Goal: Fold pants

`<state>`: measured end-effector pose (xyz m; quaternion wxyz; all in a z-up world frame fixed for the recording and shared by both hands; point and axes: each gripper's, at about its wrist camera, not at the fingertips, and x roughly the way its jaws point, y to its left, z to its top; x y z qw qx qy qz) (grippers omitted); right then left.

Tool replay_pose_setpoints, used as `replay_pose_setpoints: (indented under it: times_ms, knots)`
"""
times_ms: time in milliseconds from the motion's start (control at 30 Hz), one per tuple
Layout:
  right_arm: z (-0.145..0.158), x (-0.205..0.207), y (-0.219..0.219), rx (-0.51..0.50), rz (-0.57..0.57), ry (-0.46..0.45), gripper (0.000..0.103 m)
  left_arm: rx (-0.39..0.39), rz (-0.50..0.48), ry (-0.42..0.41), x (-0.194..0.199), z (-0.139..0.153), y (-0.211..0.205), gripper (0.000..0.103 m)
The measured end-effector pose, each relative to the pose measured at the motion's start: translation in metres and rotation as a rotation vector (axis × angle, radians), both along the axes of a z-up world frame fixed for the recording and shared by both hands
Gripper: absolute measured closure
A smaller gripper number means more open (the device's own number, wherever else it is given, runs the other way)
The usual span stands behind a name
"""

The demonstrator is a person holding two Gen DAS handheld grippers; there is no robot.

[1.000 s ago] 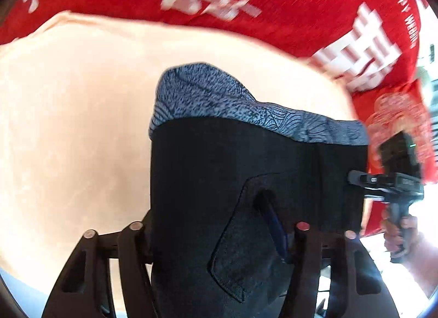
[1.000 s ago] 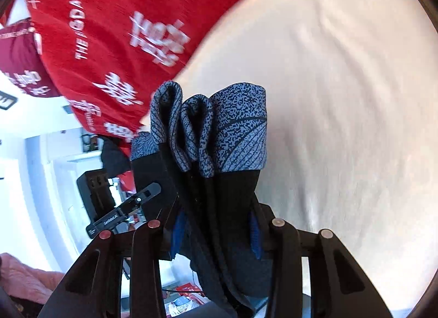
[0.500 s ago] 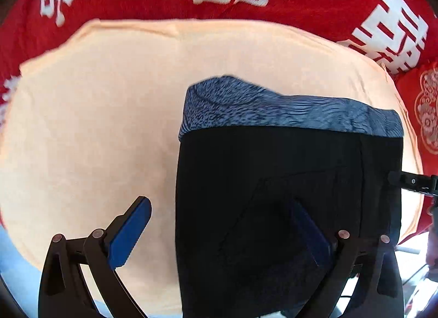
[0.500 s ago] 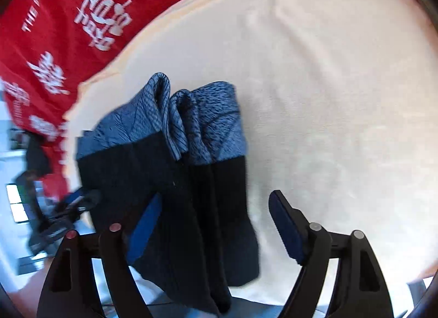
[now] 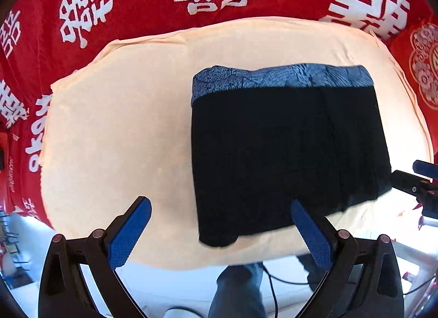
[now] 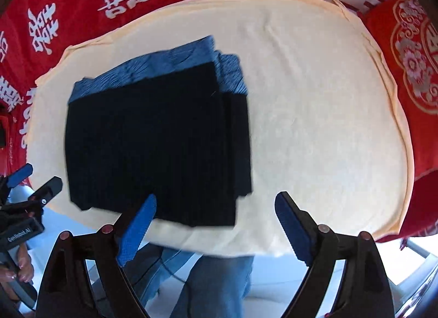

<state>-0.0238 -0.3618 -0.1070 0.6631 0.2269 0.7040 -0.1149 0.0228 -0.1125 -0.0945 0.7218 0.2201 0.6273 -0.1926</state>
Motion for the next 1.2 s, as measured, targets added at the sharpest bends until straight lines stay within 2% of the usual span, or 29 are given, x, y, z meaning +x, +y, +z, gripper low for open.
replay_pose_setpoints:
  times_ms: [233,467,833,1200]
  knots:
    - [0.036,-0.007,0.021,-0.004,-0.013,-0.010,0.012,0.011,0.010,0.026,-0.010,0.023,0.014,0.001]
    - [0.071,-0.004,0.032,-0.027,-0.021,-0.034,0.012,0.008,-0.026,0.019,-0.024,0.051,0.022,0.001]
    - [0.098,0.004,0.052,-0.071,0.007,-0.055,0.012,-0.017,-0.035,0.024,-0.027,0.070,0.033,0.001]
    - [0.114,-0.003,0.071,-0.108,-0.027,-0.080,0.012,-0.052,-0.079,0.000,-0.031,0.082,0.042,0.001]
